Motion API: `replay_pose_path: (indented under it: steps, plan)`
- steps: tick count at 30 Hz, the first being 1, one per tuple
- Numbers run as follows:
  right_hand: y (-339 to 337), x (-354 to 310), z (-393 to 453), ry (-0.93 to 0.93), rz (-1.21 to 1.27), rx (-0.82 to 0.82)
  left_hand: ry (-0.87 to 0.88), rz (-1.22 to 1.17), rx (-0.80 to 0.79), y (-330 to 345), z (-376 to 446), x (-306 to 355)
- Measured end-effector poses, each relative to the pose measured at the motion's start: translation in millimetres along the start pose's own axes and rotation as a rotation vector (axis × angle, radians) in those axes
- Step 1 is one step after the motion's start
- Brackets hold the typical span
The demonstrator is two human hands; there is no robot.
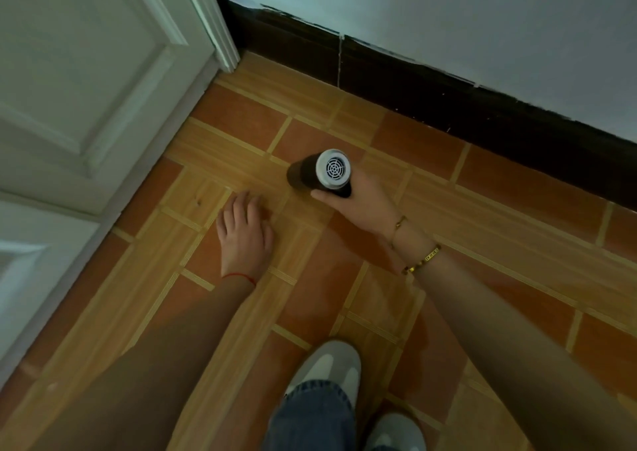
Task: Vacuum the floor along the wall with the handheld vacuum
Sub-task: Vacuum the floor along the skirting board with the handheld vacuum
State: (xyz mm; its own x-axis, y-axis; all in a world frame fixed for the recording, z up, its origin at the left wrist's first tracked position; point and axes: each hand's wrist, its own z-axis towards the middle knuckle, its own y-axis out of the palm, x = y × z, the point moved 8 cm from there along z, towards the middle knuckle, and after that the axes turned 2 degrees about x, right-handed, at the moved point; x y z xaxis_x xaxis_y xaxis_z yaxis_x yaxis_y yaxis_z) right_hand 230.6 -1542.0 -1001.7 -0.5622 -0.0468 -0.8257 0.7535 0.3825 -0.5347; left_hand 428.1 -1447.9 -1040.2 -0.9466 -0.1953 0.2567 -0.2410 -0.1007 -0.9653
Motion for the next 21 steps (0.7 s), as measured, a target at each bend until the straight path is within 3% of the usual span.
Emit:
replay_pose_path:
  steps: [5,13,21]
  plan:
    - [9,-14,1,-0.043,-0.038,0.006,-0.067,0.007,-0.051,4,-11,-7]
    - [-13,-10,10,0.036,-0.025,0.215,-0.069,0.049,-0.085,5,-15,-10]
    - [17,-23,16,-0.035,-0.029,0.043,-0.085,0.063,-0.077,2,-13,-17]
